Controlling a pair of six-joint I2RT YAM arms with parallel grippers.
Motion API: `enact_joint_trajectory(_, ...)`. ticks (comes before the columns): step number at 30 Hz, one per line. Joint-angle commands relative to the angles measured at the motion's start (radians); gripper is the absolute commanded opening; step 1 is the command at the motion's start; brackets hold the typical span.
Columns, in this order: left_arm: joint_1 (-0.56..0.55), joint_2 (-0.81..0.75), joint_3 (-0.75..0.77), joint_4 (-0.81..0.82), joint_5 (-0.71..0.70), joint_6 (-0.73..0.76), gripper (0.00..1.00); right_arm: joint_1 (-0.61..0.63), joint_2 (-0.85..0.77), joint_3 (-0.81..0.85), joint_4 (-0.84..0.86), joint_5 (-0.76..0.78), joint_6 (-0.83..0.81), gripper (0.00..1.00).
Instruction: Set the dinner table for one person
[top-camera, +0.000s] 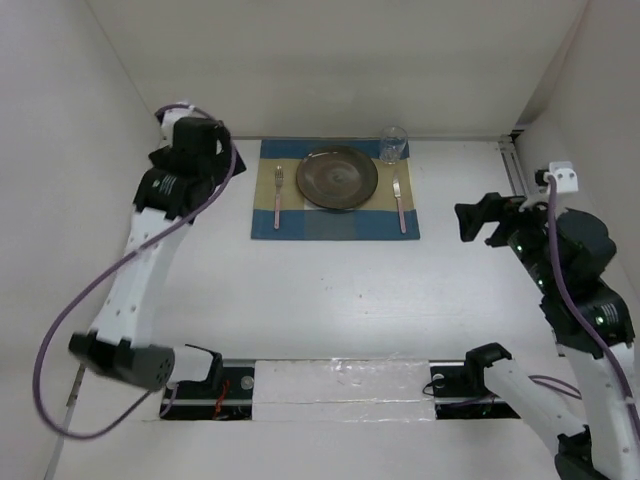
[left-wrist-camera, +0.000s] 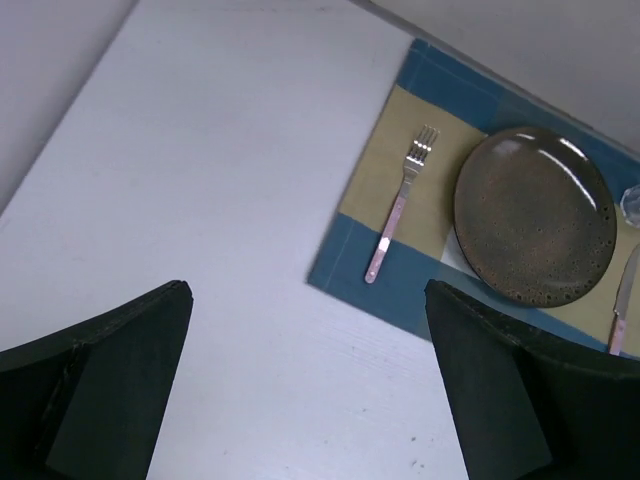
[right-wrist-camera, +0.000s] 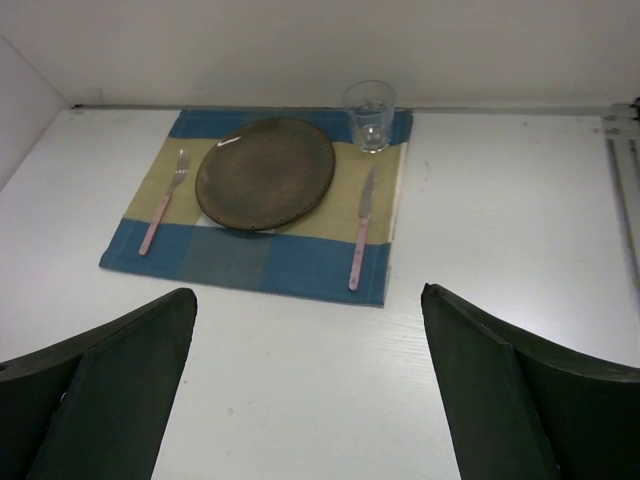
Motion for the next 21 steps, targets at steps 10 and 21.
enact_joint_trajectory(10,-0.001,-0.744,-0.461,0.013,-0.12,-0.127,1.0,0.012,-0.213,0.244,-0.36,0.245,-0.065,1.0)
enact_joint_trajectory(21,-0.001,-0.925,-0.476,-0.083,-0.114,-0.167,1.0,0.012,-0.24,0.277,-0.407,0.259,-0.076,1.0)
